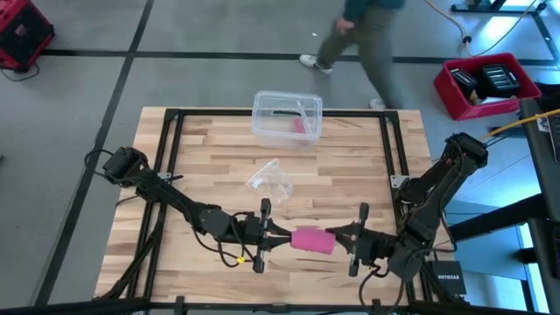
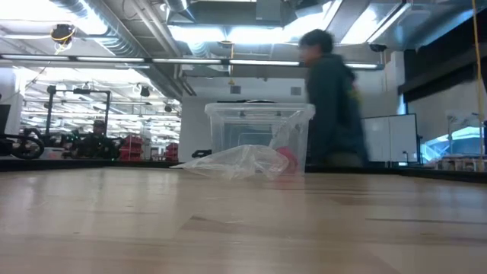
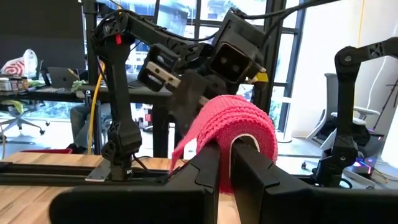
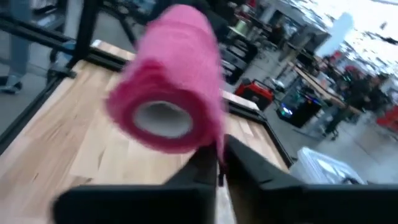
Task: Roll bandage
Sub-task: Roll the pink bandage
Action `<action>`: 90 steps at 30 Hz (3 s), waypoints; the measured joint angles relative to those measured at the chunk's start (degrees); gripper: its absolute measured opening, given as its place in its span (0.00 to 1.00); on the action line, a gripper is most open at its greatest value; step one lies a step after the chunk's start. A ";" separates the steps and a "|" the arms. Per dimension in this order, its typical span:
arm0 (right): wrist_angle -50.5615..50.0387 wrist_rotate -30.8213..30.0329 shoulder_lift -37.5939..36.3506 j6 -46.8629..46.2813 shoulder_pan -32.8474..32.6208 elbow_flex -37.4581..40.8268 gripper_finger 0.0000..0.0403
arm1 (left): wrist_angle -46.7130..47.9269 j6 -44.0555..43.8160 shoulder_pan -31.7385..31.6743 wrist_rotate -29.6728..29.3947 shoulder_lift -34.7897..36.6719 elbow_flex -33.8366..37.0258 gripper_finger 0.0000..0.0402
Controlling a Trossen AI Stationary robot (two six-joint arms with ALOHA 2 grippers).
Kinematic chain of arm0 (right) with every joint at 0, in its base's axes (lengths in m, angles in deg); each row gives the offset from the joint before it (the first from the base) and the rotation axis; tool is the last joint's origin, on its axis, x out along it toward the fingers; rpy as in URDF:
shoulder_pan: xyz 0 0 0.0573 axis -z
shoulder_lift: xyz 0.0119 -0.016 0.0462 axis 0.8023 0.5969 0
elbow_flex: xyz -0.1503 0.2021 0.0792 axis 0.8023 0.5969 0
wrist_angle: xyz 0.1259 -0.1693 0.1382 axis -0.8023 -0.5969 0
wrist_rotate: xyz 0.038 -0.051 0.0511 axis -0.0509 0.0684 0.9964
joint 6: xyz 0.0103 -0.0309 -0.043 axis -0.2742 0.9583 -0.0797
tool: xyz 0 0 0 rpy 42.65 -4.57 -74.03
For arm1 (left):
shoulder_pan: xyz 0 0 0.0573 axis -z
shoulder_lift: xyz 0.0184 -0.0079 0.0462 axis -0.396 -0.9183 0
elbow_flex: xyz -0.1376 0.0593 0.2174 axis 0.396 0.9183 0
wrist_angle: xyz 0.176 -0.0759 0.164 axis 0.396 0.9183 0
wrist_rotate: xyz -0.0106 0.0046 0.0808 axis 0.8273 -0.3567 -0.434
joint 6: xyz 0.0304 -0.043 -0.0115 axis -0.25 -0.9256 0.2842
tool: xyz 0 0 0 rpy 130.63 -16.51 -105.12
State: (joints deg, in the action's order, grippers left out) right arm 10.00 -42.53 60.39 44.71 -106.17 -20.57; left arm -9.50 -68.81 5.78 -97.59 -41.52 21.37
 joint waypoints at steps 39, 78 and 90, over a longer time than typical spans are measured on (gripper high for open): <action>18.04 -6.50 0.04 40.78 2.21 -6.38 0.01 | 4.89 -5.97 -0.73 6.86 -0.04 -0.02 0.05; -17.73 -4.04 0.07 5.52 7.10 -10.49 0.01 | 1.43 5.57 1.79 6.47 -4.26 -3.28 0.05; -22.48 7.72 -0.02 -11.85 7.10 -8.96 0.01 | 1.47 20.01 3.55 2.75 -4.31 -6.34 0.05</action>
State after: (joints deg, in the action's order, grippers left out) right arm -12.48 -34.82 60.37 32.86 -99.07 -29.53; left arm -8.03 -48.80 9.33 -94.84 -45.82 15.03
